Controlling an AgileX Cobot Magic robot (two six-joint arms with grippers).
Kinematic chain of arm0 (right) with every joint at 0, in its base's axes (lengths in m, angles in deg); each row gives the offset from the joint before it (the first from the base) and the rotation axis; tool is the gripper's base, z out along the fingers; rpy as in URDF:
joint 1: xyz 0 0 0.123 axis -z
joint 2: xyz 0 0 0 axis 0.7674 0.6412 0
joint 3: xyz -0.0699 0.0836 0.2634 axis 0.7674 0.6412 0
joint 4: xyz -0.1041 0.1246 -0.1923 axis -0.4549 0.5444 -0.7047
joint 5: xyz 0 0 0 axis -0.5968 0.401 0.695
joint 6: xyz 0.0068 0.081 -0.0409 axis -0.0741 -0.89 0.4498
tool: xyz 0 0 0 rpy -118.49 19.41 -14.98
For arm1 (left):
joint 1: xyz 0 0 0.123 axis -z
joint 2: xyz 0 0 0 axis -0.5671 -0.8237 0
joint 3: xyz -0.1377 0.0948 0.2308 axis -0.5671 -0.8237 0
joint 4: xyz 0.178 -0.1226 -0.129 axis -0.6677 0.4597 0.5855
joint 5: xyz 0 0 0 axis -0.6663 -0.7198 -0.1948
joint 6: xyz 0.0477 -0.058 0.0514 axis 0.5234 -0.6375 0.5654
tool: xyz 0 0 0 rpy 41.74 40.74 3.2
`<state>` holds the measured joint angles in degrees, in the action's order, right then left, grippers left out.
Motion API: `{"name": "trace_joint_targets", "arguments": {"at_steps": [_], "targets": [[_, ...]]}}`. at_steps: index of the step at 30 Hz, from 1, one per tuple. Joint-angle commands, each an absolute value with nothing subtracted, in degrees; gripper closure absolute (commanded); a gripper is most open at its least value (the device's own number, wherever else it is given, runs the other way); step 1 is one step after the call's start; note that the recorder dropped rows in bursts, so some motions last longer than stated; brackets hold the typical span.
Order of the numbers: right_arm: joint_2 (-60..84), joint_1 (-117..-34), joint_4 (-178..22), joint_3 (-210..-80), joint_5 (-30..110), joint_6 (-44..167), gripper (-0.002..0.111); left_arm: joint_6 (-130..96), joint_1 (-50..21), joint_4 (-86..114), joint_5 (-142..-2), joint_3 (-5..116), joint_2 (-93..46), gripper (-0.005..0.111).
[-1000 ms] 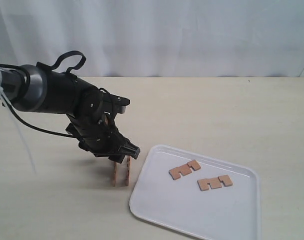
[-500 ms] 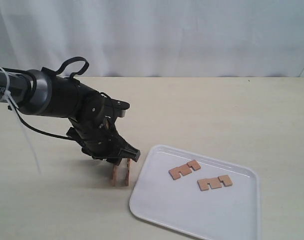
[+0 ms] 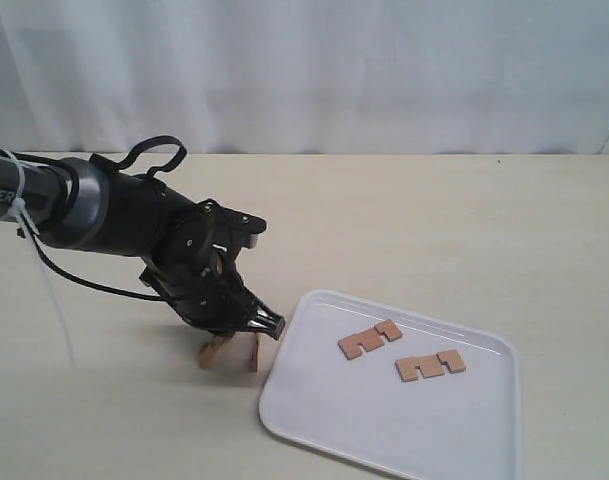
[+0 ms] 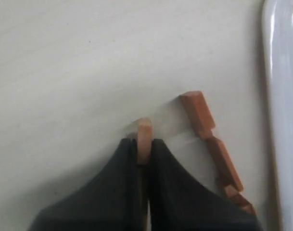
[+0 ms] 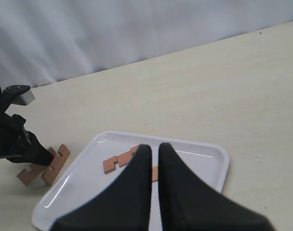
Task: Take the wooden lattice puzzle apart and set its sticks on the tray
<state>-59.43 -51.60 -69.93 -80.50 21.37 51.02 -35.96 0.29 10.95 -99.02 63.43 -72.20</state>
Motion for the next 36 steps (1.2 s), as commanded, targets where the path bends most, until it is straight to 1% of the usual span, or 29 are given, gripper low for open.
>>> {"name": "trace_joint_targets", "arguments": {"at_steps": [1, 6, 9, 12, 13, 16, 19, 26, 36], "targets": [[-59.73, -51.77, -69.88, -80.45, 21.51, 51.39, 0.104, -36.3, 0.53, 8.46, -100.99, 63.28, -69.46, 0.107], [-59.73, -51.77, -69.88, -80.45, 21.51, 51.39, 0.104, -36.3, 0.53, 5.86, -102.43, 63.28, -61.09, 0.107], [-59.73, -51.77, -69.88, -80.45, 21.51, 51.39, 0.104, -35.89, 3.45, 6.06, -100.67, 63.38, -56.57, 0.107], [-59.73, -51.77, -69.88, -80.45, 21.51, 51.39, 0.104, -34.77, 7.73, 6.06, -97.53, 63.38, -57.9, 0.107], [-59.73, -51.77, -69.88, -80.45, 21.51, 51.39, 0.104, -34.77, 10.13, 6.06, -96.61, 64.21, -59.51, 0.107], [-59.73, -51.77, -69.88, -80.45, 21.51, 51.39, 0.104, -34.77, 14.95, 6.06, -100.4, 69.92, -65.28, 0.107], [-59.73, -51.77, -69.88, -80.45, 21.51, 51.39, 0.104, -34.77, 16.66, 6.39, -101.3, 73.05, -68.69, 0.107], [-59.73, -51.77, -69.88, -80.45, 21.51, 51.39, 0.104, -38.54, 16.09, 7.12, -100.69, 76.03, -76.23, 0.107], [-59.73, -51.77, -69.88, -80.45, 21.51, 51.39, 0.104, -38.91, 14.92, 7.1, -100.58, 76.03, -77.1, 0.107]]}}
